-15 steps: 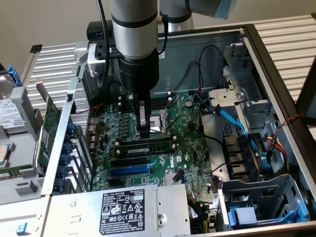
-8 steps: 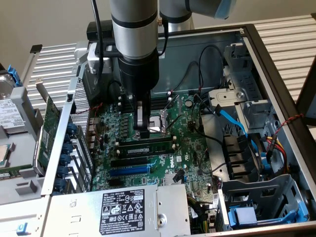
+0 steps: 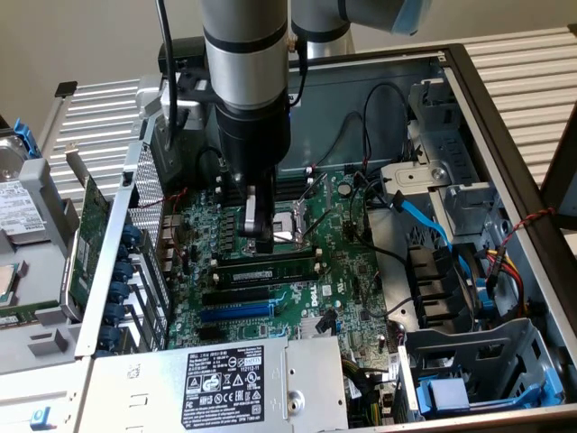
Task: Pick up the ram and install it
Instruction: 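Press down the ram until it locks into place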
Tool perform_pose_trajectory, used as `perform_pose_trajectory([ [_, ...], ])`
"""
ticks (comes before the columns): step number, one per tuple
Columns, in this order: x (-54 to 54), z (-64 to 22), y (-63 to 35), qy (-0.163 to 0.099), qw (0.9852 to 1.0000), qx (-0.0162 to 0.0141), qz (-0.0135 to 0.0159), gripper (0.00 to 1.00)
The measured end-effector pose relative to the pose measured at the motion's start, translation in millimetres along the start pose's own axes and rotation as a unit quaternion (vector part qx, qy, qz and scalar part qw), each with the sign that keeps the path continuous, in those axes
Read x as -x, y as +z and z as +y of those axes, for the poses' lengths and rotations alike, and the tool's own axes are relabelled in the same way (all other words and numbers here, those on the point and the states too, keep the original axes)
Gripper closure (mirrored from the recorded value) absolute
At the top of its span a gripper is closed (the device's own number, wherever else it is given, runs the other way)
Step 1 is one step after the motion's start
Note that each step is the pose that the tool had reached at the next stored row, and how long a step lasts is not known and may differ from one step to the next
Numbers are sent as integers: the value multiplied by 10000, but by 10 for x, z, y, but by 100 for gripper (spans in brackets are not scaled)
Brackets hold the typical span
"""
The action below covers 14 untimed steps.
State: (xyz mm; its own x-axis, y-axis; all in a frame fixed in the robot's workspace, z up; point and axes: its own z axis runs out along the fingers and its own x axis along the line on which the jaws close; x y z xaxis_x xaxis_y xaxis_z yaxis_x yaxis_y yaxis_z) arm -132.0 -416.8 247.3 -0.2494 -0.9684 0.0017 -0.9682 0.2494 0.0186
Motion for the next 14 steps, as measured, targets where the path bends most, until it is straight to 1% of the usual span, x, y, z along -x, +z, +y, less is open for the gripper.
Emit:
perform_pose_trajectory([
  [3, 0, 0, 5, 231, 9997, 0, -4, 89],
  [6, 0, 0, 9, 455, 9990, 1, -8, 89],
  [11, 0, -1, 13, 789, 9969, 0, -10, 89],
  [14, 1, -1, 15, 955, 9954, -7, 6, 89],
])
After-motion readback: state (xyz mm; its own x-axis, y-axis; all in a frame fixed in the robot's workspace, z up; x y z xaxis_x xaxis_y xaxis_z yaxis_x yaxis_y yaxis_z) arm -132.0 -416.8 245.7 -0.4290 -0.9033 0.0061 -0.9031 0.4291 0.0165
